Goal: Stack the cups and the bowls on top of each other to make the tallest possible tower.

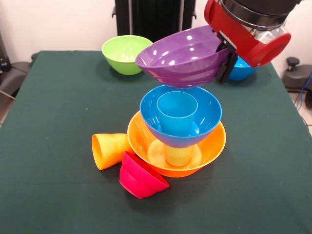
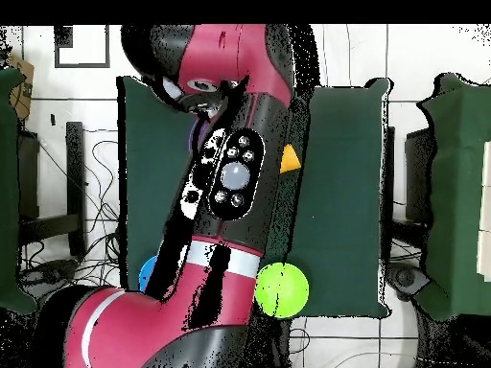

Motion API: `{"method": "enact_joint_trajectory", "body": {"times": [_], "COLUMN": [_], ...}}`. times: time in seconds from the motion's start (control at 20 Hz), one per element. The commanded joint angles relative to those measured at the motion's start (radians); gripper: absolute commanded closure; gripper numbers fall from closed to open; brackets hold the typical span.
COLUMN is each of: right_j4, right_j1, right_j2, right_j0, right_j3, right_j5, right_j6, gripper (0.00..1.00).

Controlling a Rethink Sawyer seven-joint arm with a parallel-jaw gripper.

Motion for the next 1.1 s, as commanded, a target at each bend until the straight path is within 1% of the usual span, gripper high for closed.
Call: {"method": "enact_joint_trajectory", "body": {"times": [0.05,0.1,0.15,0.25,0.4,0.5,0.6,0.7,0.85,1.1], "right_j4": [-0.038,-0.05,-0.072,-0.095,-0.1,-0.101,-0.094,-0.079,-0.03,0.057], "right_j1": [0.036,0.048,0.061,0.069,0.079,0.094,0.118,0.15,0.213,0.27], "right_j2": [0.012,-0.008,-0.045,-0.081,-0.107,-0.129,-0.164,-0.198,-0.244,-0.288], "right_j0": [0.01,0.008,0.003,-0.004,0.001,0.001,-0.002,-0.005,-0.01,-0.02], "right_j3": [0.091,0.07,0.038,0.015,0.023,0.003,-0.042,-0.094,-0.194,-0.298], "right_j5": [-0.038,-0.008,0.052,0.095,0.092,0.109,0.149,0.186,0.241,0.286], "right_j6": [0.247,0.244,0.229,0.191,0.187,0.183,0.19,0.202,0.242,0.279], "gripper": [1.0,1.0,1.0,1.0,1.0,1.0,1.0,1.0,1.0,1.0]}}
